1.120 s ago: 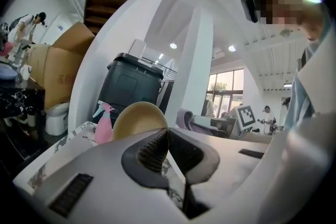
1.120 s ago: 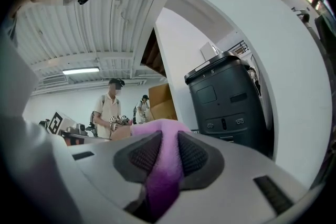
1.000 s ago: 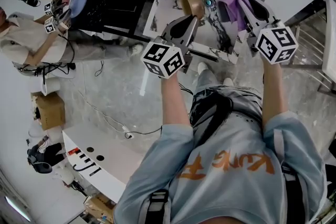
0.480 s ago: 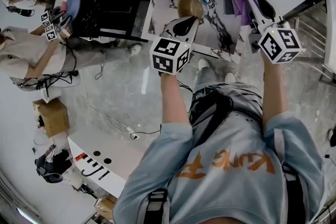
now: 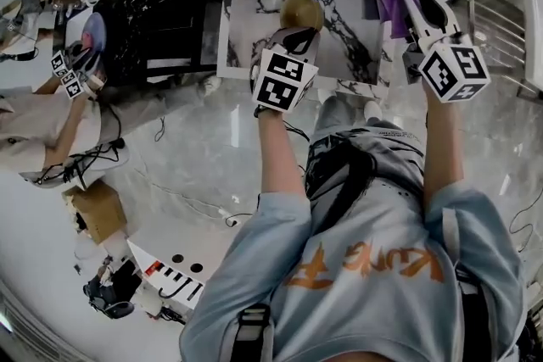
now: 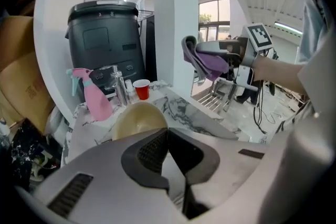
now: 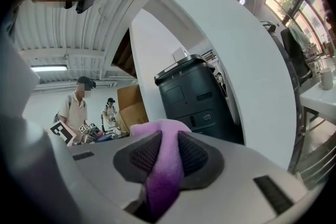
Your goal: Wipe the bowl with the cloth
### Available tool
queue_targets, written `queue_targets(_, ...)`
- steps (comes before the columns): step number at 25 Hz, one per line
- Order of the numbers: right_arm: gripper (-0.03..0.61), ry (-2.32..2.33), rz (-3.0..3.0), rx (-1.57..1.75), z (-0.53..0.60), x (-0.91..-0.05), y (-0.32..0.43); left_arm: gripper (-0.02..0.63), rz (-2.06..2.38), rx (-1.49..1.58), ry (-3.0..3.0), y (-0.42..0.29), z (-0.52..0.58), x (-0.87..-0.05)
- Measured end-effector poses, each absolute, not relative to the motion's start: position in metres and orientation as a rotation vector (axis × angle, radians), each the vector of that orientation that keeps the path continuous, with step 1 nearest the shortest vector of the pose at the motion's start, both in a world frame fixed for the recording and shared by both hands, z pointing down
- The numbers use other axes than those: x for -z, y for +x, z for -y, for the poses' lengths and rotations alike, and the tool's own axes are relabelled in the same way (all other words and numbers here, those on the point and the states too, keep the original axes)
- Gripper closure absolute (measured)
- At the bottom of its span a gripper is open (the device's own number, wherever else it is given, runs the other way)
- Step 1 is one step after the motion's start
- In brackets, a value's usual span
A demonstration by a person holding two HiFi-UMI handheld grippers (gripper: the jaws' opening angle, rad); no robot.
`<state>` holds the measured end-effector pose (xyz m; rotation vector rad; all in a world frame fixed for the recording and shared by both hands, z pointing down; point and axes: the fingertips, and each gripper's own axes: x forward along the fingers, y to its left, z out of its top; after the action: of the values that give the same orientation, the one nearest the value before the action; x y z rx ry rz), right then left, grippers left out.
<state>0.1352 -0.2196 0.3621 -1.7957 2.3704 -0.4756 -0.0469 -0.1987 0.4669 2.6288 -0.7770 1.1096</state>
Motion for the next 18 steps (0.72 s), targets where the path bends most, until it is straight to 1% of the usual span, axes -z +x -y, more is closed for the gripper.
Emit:
queue_targets(7,0.468,-1.896,-2.307,0.522,0.225,-0.381,0.147,0.584,0.623,-1.283,2.604,-0.044,0.221,-0.504)
queue_targets(11,0.468,-1.951,-2.268,0.543,0.229,-0.390,0.151,0.584,0.464,-1.443,2.608,-0.038,0.235,-0.534)
queue_targets(18,0.468,-2.039,-2.198,0.584,0.229,-0.407,0.154,0.584,0.272,-1.572,2.606,-0.026,0.250,-0.575)
